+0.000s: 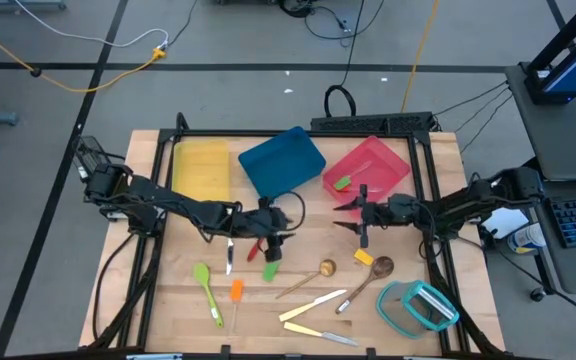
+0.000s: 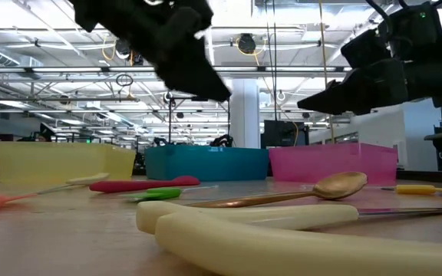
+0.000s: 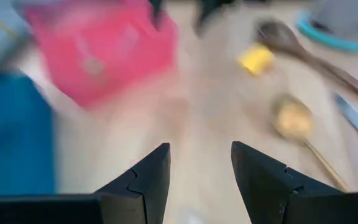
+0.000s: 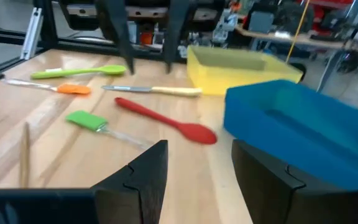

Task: Pick & Place Kitchen Items
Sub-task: Put the orange spatula into the red bin

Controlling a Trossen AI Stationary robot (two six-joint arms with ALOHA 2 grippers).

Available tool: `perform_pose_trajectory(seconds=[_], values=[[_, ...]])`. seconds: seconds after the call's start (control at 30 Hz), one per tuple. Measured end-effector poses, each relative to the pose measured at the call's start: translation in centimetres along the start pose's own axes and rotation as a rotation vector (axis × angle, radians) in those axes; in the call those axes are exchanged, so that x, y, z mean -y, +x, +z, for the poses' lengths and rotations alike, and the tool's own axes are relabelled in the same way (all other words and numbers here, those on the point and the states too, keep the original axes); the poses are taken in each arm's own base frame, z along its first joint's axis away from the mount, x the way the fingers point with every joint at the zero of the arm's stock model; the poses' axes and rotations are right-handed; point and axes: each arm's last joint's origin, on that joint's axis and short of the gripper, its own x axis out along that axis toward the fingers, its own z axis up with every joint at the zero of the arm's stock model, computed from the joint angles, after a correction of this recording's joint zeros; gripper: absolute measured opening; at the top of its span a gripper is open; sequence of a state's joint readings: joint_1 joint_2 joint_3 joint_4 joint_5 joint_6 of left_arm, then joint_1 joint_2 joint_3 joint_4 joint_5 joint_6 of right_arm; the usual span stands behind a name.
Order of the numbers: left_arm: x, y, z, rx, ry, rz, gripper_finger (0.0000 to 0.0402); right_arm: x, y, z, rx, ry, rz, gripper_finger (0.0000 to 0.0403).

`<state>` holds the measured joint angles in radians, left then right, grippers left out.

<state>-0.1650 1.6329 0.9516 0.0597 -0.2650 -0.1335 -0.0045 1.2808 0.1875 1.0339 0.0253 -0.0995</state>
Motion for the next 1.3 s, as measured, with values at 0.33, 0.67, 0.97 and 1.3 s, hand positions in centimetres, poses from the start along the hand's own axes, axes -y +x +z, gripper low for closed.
perform_pose_trajectory(seconds=[0.33,0.67,0.97,1.3], values=[[0.7,-0.7,-3.1,-0.361,-0.310,-0.110,0.0177,0.0,0.0,-0.2,-0.021,0.029,-0.031,0.0171],[2.5,-1.5,-4.1,-0.462,-0.445,-0.105,0.0177,0.5,0.0,0.0,-0.014,-0.130,-0.138,0.0171],[5.3,-3.4,-6.0,-0.627,-0.695,-0.003,0.0177,1.5,-0.1,0.9,0.057,-0.290,-0.207,0.0171],[10.0,-6.5,-8.1,-0.690,-0.937,0.092,0.0177,3.3,-0.5,1.9,0.131,-0.436,-0.335,0.0171]])
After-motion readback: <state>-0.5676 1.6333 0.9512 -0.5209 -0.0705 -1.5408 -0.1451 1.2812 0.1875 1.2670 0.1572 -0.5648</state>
